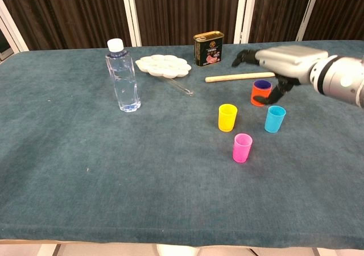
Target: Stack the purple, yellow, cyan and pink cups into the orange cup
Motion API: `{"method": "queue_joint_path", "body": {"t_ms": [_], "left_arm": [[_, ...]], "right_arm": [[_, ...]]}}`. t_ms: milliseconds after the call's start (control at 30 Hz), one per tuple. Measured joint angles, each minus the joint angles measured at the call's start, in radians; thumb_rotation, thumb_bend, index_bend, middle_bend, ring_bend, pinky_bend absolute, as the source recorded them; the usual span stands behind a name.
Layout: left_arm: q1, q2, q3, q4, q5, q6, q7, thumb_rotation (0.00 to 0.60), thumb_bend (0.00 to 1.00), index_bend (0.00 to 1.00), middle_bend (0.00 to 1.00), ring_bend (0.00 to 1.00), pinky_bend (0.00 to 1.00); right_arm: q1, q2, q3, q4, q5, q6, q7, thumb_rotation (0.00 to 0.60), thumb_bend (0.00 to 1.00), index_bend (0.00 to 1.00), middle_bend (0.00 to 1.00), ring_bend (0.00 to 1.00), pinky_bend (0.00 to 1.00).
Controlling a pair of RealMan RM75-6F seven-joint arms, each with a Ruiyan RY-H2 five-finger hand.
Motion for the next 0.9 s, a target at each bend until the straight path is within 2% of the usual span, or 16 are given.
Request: {"method": "queue_joint_path", "body": {"t_ms": [233, 533, 900], "left_arm": [[0.003, 0.003, -0.001, 0.000, 0.002, 0.009, -0.008, 0.600, 0.46, 0.00, 0.00, 0.00, 0.07], [0.004, 0.010, -0.001, 0.005, 0.002, 0.014, -0.027, 0.600, 0.46, 0.00, 0.00, 0.00, 0.07], [0.006, 0.014, 0.001, 0.003, 0.006, 0.018, -0.035, 0.600, 0.46, 0.00, 0.00, 0.00, 0.07]], "right_arm": [[0.019, -0.064, -0.025, 0.033, 0.017, -0.023, -0.062, 0.600, 0.49, 0.32, 0.00, 0.00, 0.00], [0.045, -0.153, -0.011, 0.119, 0.053, -0.041, -0.065, 0.600, 0.50, 0.43, 0.00, 0.00, 0.00], [0.047, -0.194, 0.007, 0.154, 0.032, -0.011, -0.028, 0.600, 0.49, 0.59, 0.04, 0.00, 0.00]]}}
